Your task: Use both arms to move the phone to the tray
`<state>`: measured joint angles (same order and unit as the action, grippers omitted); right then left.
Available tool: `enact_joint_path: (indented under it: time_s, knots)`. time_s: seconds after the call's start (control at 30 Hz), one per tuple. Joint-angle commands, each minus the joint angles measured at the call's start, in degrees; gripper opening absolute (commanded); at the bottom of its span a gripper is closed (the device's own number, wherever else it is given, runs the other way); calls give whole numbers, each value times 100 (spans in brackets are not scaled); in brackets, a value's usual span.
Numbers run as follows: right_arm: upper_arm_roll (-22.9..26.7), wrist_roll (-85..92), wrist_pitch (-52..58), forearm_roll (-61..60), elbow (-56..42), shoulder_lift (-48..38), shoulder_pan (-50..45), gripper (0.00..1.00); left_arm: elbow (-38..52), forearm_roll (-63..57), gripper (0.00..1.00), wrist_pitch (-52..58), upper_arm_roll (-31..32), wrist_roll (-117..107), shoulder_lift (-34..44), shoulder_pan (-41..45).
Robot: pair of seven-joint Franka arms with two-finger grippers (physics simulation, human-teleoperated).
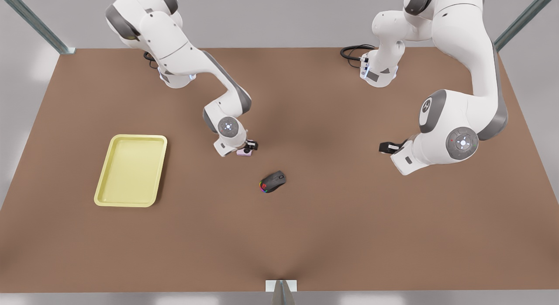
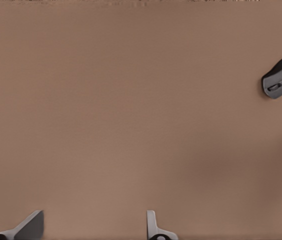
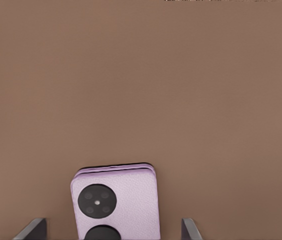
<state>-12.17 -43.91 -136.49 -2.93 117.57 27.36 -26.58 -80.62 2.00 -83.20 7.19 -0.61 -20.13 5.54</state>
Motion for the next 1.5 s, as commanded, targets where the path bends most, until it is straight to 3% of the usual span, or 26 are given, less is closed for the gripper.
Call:
enact_joint_path:
  time_s: [0.0,0.23,0.5,0.87,1.0,1.17,1.3,1.47]
  knots:
    - [-4,2018,-599,-41,12,50,-14,100,11,2,100,-20,2,491,0,0]
    - [-92,3072,-686,56,354,68,100,100,11,-6,100,-73,2,491,-17,0]
    - [-101,3134,-774,65,275,235,38,100,11,-6,100,-161,2,491,-26,0]
    - [-110,1790,-678,38,258,358,-111,100,11,-6,100,-231,-7,500,-26,0]
    - [-110,1772,-686,38,231,340,-181,80,11,-6,100,-231,2,500,-53,0]
    - [-101,1746,-63,38,-67,77,-137,79,11,-6,100,-302,2,509,-53,0]
    - [-31,2035,1088,276,-182,-978,935,80,90,-15,100,-302,-7,518,-44,0]
    - [-31,3810,1238,566,-147,-1093,2552,80,284,11,100,-258,37,474,0,0]
